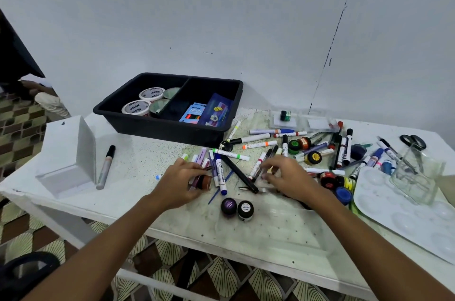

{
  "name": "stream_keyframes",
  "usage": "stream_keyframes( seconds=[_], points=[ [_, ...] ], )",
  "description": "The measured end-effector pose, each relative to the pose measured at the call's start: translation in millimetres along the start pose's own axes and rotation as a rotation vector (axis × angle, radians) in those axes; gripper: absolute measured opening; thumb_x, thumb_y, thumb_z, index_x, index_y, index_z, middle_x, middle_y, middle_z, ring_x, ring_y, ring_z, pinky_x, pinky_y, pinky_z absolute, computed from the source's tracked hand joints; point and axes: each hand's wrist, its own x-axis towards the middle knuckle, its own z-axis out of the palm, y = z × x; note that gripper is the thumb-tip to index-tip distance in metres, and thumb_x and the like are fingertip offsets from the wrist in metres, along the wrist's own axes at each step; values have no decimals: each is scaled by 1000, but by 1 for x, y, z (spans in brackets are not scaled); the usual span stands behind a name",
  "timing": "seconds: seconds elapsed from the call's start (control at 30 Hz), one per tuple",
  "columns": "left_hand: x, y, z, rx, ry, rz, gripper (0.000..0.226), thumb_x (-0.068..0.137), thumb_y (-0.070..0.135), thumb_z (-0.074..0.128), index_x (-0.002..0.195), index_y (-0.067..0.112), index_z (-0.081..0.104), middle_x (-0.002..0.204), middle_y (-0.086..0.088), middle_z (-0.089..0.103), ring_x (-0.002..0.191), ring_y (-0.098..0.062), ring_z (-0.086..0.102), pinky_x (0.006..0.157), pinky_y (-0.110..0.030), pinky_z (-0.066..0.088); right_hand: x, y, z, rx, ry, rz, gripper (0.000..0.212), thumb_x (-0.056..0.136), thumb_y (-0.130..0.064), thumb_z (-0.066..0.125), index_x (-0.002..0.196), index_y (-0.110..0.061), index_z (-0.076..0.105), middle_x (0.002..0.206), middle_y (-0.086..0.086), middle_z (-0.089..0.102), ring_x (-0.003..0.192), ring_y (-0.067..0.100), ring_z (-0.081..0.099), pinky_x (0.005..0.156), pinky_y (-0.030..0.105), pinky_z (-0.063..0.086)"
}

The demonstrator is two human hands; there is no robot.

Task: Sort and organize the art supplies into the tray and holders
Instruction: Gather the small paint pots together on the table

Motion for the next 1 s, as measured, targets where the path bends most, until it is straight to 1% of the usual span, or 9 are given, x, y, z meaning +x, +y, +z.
stream_keyframes(
  seconds=[0.1,0.2,0.3,0.4,0.53,0.6,0.7,0.87,1.0],
  points=[
    [5,-2,1,-3,0,23,48,68,34,79,113,20,70,114,4,67,98,-19,47,79,-39,46,16,25,-16,-110,132,98,31,89,-11,63,120,-12,65,121,6,60,115,22,51,93,36,44],
    [6,2,-3,-79,26,-19,45,68,26,81,112,20,70,99,-3,61,88,-17,48,73,-31,45,29,46,-32,-275,269,228,38,85,-7,64,123,-12,64,123,15,61,118,32,48,98,44,43],
    [10,10,-12,-148,81,-53,46,69,23,81,114,18,69,90,1,52,81,-13,50,67,-19,38,34,61,-42,-468,262,458,42,84,-31,66,121,-12,60,123,17,57,118,38,46,93,47,46],
    [15,26,-23,-238,97,36,51,64,43,71,107,15,72,87,11,60,82,-7,52,69,-20,40,33,72,-41,-492,179,580,38,84,-38,65,110,-12,58,117,15,59,113,37,50,86,44,48],
    [22,50,-26,-363,53,75,48,65,33,76,110,18,71,91,11,67,84,0,60,70,-7,43,25,74,-34,-412,211,522,20,83,-10,59,102,-8,60,102,14,64,95,34,60,74,40,52],
    [26,64,-27,-394,12,93,45,65,30,79,108,21,69,90,11,68,81,-4,60,69,-12,46,18,68,-34,-365,308,431,22,83,-7,60,105,-5,60,102,16,62,96,36,59,73,40,49],
    [31,89,-26,-404,-75,176,36,67,23,85,99,18,68,84,16,62,78,0,56,66,-7,39,4,50,-37,-194,379,262,35,83,-12,69,116,-3,60,108,15,62,99,32,58,82,40,49],
    [34,113,-17,-262,-205,303,38,71,29,81,106,19,71,94,9,67,77,3,51,66,-4,36,-28,15,-34,36,213,140,36,78,-19,78,110,-6,66,106,10,63,93,22,58,81,31,48],
    [34,122,-8,-213,-277,366,38,72,32,79,107,18,72,89,11,64,73,0,51,65,-9,36,-55,1,-30,95,111,53,32,74,-20,81,104,-15,71,96,4,61,89,18,58,83,36,50]
  ],
)
